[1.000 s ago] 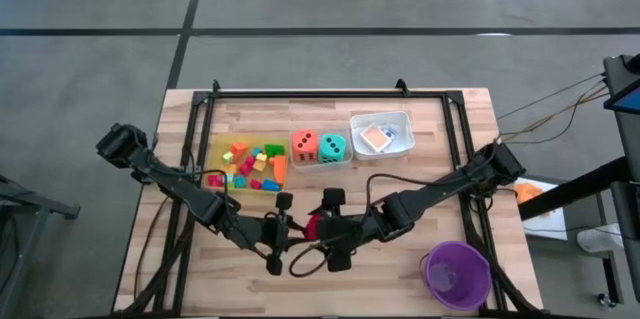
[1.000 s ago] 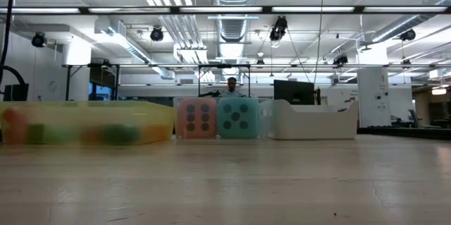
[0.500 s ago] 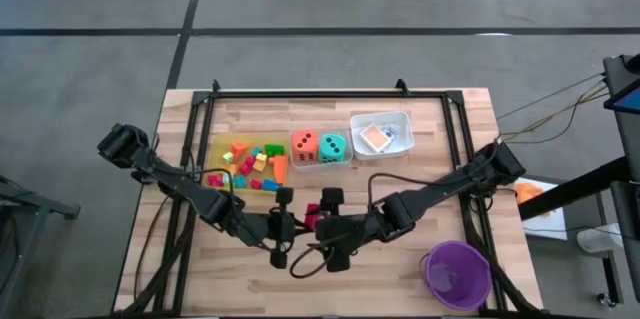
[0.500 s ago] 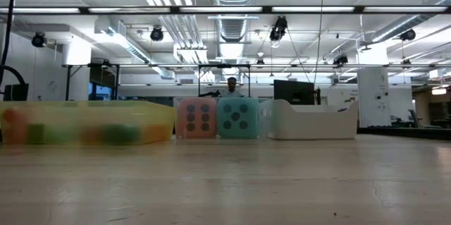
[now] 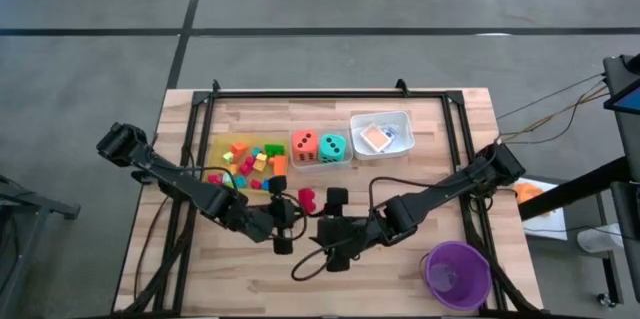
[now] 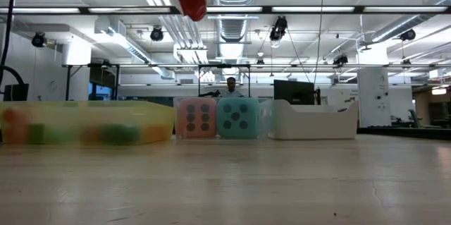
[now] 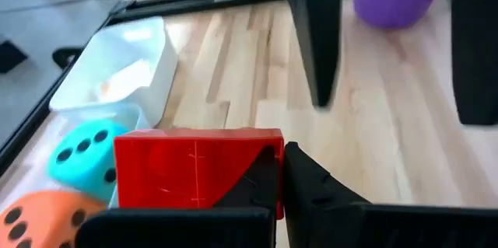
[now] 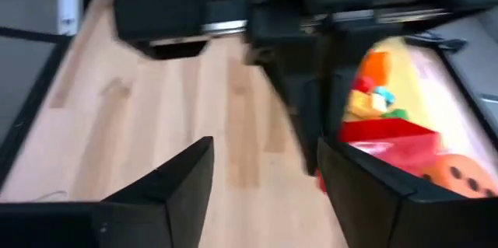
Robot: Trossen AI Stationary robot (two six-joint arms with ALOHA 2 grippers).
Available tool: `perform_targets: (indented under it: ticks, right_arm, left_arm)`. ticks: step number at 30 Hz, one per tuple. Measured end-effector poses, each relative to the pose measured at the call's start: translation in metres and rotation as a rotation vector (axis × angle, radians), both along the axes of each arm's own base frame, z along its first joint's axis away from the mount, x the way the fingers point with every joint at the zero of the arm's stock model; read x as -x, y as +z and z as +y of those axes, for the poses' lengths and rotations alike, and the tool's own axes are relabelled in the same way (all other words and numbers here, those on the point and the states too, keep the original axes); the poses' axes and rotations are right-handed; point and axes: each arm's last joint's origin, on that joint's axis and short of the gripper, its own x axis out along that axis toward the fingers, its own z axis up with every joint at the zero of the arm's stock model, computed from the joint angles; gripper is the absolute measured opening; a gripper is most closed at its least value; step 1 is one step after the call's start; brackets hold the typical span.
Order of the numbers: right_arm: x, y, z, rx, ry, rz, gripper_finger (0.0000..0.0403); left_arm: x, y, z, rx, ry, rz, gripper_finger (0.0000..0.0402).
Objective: Pick & Place Toys
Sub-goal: Put the red game piece into the yellow bin
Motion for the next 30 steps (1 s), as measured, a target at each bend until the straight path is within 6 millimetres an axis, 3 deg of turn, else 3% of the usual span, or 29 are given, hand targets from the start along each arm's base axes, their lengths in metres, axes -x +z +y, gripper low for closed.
perform_targets:
  ticks: [5,10,18,23,30]
  right_arm:
    - [0.003,0.0,0.001,0.031,-0.048,-0.002,0.0205]
    - [0.016,-0.009,0.003,-0.018,-0.123,0.107,0.0179]
    - [0.045,-0.047,0.015,-0.066,-0.241,0.27,0.0133]
    - [0.054,-0.066,0.019,-0.045,-0.218,0.318,0.0104]
    - [0.058,-0.074,0.017,-0.047,-0.229,0.343,0.0064]
  left_arm:
    - [0.001,0.0,0.009,0.0,0.069,0.067,0.0001]
    - [0.005,-0.008,0.032,0.025,0.236,0.183,0.0001]
    - [0.035,-0.021,0.079,0.032,0.501,0.466,0.0]
    - [0.038,-0.031,0.11,0.19,0.496,0.601,0.0]
    - [0.041,-0.047,0.152,0.329,0.536,0.67,0.0]
